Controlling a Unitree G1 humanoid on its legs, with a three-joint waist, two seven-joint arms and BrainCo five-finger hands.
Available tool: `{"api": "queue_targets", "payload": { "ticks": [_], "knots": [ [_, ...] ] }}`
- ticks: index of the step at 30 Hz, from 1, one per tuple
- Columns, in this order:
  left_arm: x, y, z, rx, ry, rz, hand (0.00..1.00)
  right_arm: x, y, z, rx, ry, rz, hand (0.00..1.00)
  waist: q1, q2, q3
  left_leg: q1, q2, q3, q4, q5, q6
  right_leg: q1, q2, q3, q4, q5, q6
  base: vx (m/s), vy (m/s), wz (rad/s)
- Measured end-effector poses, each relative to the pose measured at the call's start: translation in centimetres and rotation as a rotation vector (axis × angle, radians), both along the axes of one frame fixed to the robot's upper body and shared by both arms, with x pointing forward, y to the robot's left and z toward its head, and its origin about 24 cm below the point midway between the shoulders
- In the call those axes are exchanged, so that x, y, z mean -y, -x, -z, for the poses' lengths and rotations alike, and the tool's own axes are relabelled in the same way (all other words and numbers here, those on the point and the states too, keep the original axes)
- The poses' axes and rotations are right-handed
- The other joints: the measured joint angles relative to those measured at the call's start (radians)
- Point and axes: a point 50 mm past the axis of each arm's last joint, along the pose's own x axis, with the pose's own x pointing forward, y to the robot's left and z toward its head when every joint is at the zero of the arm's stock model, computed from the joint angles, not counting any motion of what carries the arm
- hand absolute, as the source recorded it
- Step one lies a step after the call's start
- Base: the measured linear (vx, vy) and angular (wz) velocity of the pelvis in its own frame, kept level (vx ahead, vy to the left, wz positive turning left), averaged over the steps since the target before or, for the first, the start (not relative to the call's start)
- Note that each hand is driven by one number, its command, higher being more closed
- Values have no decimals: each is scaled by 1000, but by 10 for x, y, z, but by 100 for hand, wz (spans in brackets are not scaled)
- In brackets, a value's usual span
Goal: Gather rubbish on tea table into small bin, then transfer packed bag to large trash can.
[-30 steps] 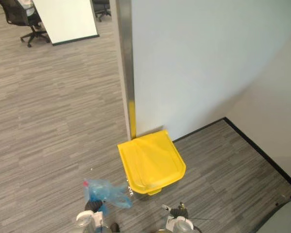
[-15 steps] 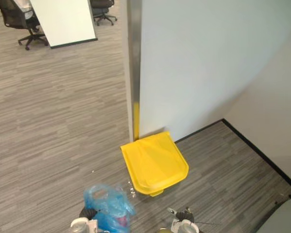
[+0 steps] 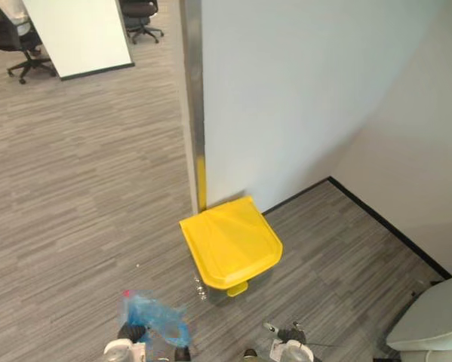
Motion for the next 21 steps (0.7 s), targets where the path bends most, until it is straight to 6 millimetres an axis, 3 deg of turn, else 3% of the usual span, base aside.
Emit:
{"api": "queue_targets", "payload": {
  "ticks": [2, 3, 4, 6, 8, 10, 12, 15, 16, 18, 21],
  "knots": [
    [-2, -1, -1, 9, -2, -20, 100, -1, 1, 0, -1, -3, 1, 0, 10, 0, 4, 10, -15, -28, 0, -30, 27, -38, -18, -1, 117, -17, 31, 50, 58, -13],
    [5, -5, -1, 17, 13, -17, 100, -2, -4, -1, 13, 0, -7, 0, 20, 27, 20, 12, -4, -50, 39, -40, 51, -180, -21, -13, 388, 11, 47, 32, 48, -4],
    [9, -11, -3, 30, 22, -14, 100, 3, -7, -4, 35, 13, 1, 0, 16, 49, 50, 2, 34, -63, 133, -78, 68, -245, 14, -7, 469, -37, 11, 38, 56, 5],
    [8, -17, -5, 43, 19, -10, 100, 5, -9, -6, 45, 24, 3, 0, 21, 68, 79, 3, 74, -81, 225, -133, 79, -301, 64, -41, 429, -41, -7, 122, 79, 15],
    [5, -24, -7, 61, 8, -3, 100, 0, -10, -6, 55, 14, 5, 0, 18, 29, 83, 14, 72, -92, 268, -164, 77, -367, 70, -92, 333, 3, 6, 160, 48, 32],
    [7, -32, -10, 81, 11, 2, 100, -1, -10, -7, 68, 22, 37, 0, 16, 5, 91, 21, 57, -128, 338, -204, 56, -412, 64, -130, 297, 38, -15, 198, -12, 62],
    [14, -33, -11, 94, 30, -1, 100, 1, -5, -6, 59, 22, 80, 0, 20, 10, 89, 21, 46, -161, 383, -248, 43, -377, 66, -109, 298, 45, -28, 309, -65, 62],
    [11, -36, -14, 116, 31, -29, 100, -2, -7, -6, 68, -7, 147, 0, 35, 6, 95, 19, 37, -180, 417, -296, 6, -303, 85, -54, 228, 13, -79, 378, -122, 24],
    [7, -37, -15, 124, 27, -53, 100, 1, -4, -6, 67, -15, 196, 0, 35, 9, 99, 19, 41, -190, 427, -321, -19, -271, 84, -35, 200, -41, -71, 239, -136, 17],
    [5, -37, -15, 129, 30, -78, 100, 8, 0, -6, 62, -5, 261, 0, 36, 40, 103, 27, 79, -200, 439, -345, -40, -268, 110, -54, 223, -50, -84, 284, -164, 17],
    [-1, -36, -16, 138, 35, -144, 100, 15, 1, -7, 74, -14, 366, 0, 45, 51, 101, 46, 135, -180, 440, -354, -54, -258, 168, -73, 210, -70, -101, 307, -162, -24]
  ]
}}
